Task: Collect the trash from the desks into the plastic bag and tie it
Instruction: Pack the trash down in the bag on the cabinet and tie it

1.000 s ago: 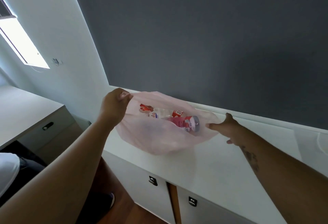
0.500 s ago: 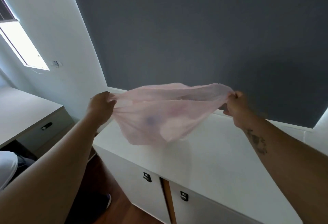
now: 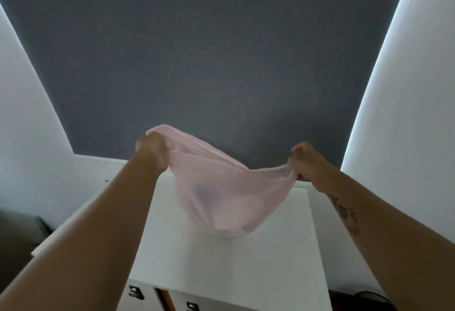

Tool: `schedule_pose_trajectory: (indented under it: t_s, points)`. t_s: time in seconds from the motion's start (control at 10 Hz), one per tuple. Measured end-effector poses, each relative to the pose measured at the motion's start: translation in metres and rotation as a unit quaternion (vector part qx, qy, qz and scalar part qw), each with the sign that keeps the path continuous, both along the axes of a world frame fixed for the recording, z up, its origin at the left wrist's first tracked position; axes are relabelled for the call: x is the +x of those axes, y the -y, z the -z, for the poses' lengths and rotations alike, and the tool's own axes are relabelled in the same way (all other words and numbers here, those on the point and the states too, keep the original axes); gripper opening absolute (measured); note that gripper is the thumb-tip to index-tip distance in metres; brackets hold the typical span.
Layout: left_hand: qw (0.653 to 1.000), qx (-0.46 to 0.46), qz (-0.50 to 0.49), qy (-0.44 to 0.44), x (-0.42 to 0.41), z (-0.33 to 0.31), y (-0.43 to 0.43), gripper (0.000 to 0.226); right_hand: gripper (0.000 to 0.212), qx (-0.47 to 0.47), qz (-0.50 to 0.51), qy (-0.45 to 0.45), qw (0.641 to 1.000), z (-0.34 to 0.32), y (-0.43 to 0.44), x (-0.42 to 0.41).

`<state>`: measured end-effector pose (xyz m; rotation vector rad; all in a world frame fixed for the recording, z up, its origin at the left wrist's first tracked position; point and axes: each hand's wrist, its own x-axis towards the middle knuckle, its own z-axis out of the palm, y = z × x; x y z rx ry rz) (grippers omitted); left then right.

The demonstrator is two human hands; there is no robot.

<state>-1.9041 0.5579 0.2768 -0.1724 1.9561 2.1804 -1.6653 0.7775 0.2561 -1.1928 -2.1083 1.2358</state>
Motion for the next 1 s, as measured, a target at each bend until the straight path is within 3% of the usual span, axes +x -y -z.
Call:
schedule_pose_trajectory:
  t_s: [0.1, 0.2, 0.3, 0.4, 0.5, 0.6, 0.7, 0.8, 0.9, 1.0]
  points:
    - [0.995, -0.030, 0.046, -0.079, 0.021, -0.021, -0.037, 0.041, 0.042, 0.005, -0.078, 0.081, 0.994, 0.001, 0.006, 0.001]
    - [0.977, -0.069, 0.140, -0.146, 0.015, -0.028, -0.067, 0.035, 0.091, -0.024, -0.141, 0.036, 0.989, 0.004, 0.017, -0.026]
    - [0.931, -0.149, 0.234, -0.236, 0.011, -0.036, -0.083, 0.028, 0.086, 0.146, -0.143, 0.127, 0.971, 0.031, 0.014, -0.060]
    - [0.824, -0.246, 0.299, -0.414, -0.013, -0.044, -0.084, 0.018, 0.040, 0.194, -0.013, 0.142, 0.971, 0.036, -0.004, -0.060]
    - [0.665, -0.378, 0.340, -0.547, -0.050, -0.042, -0.073, 0.027, 0.025, 0.213, 0.046, 0.153, 0.964, 0.013, -0.025, -0.045]
    - [0.593, -0.465, 0.341, -0.562, -0.084, -0.028, -0.064, 0.031, 0.027, 0.216, 0.109, 0.137, 0.960, -0.010, -0.040, -0.040]
    - [0.657, -0.499, 0.351, -0.443, -0.107, -0.024, -0.053, 0.023, 0.026, 0.185, 0.114, 0.113, 0.970, -0.017, -0.043, -0.034]
    - [0.745, -0.455, 0.407, -0.268, -0.122, -0.025, -0.035, 0.012, 0.020, 0.116, 0.089, 0.116, 0.982, -0.018, -0.040, -0.024]
    - [0.815, -0.352, 0.431, -0.161, -0.128, -0.026, -0.015, 0.014, 0.027, 0.060, 0.048, 0.096, 0.992, -0.018, -0.044, -0.014]
    - [0.857, -0.264, 0.421, -0.134, -0.128, -0.036, -0.005, 0.012, 0.026, -0.045, -0.035, -0.003, 0.998, -0.023, -0.045, -0.004]
